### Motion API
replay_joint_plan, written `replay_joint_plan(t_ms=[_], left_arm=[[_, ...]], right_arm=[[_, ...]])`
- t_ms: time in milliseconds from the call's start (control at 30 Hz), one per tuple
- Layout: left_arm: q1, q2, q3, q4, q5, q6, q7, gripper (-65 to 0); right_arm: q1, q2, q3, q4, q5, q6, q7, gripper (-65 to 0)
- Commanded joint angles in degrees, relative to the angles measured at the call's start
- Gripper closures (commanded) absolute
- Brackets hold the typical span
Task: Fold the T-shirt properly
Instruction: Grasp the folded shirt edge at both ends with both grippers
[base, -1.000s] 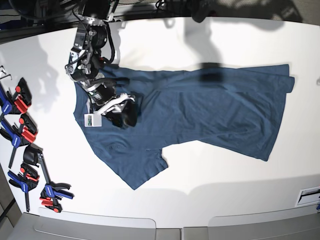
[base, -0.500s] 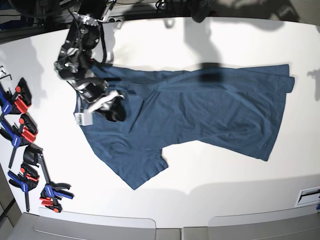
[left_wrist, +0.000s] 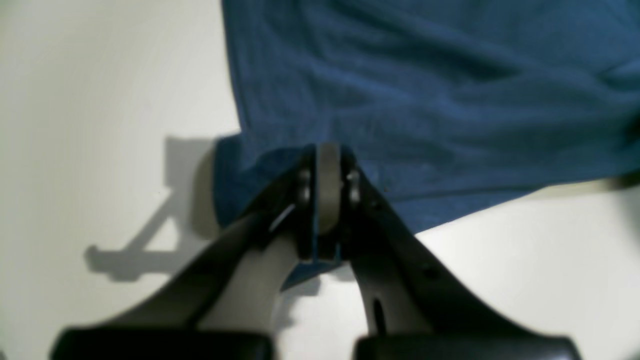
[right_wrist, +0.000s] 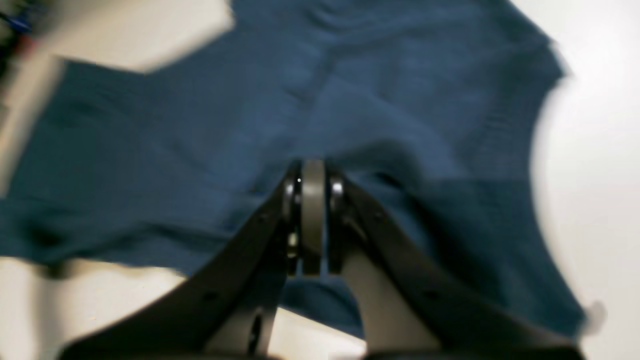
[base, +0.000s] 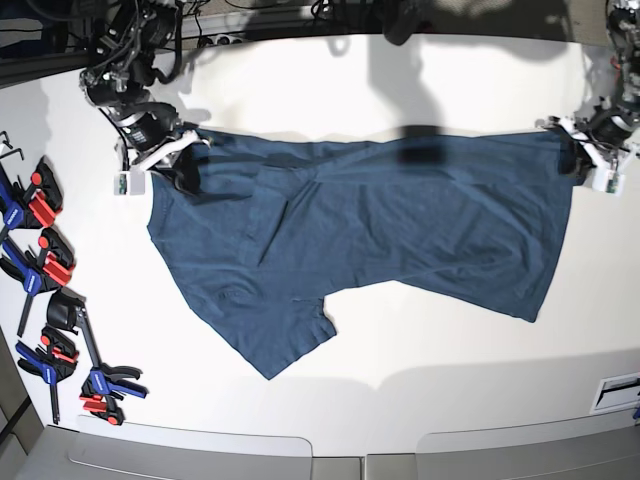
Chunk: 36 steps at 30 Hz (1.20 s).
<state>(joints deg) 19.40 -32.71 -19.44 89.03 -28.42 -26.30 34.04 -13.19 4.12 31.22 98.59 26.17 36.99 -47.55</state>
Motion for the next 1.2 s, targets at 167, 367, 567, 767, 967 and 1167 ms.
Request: replay_joint_plan(t_ms=[167, 367, 567, 767, 967, 1167], left_arm=[[-2.4, 2.3, 2.7, -6.0, 2.0, 1.9, -1.0, 0.0], [-2.0, 2.2, 2.6, -9.6, 2.0, 1.9, 4.3, 0.0], [0.5, 2.1, 0.0, -9.5, -0.6, 1.9, 5.0, 0.0], [5.2, 2.1, -5.2, -9.4, -5.6, -0.2, 5.7, 0.0], [10.5, 2.7, -12.0, -9.4, -13.7, -4.4, 7.1, 0.0], [11.1, 4.1, -16.9, -9.0, -16.7, -8.5, 7.9, 0.0]], right_arm=[[0.2, 3.4, -5.2, -6.7, -6.0, -3.8, 4.1, 0.0], [-1.4, 5.4, -6.1, -12.8, -6.4, -4.0, 3.3, 0.0], [-5.8, 8.2, -6.1, -12.7, -1.9, -3.3, 2.1, 0.0], [-9.4, 9.1, -5.2, -12.0, 1.6, -0.8, 0.1, 0.0], [-12.8, 9.0, -2.8, -9.6, 6.0, 0.6, -2.4, 0.0], [-13.6, 9.1, -0.7, -7.8, 6.0, 1.2, -2.9, 0.0]])
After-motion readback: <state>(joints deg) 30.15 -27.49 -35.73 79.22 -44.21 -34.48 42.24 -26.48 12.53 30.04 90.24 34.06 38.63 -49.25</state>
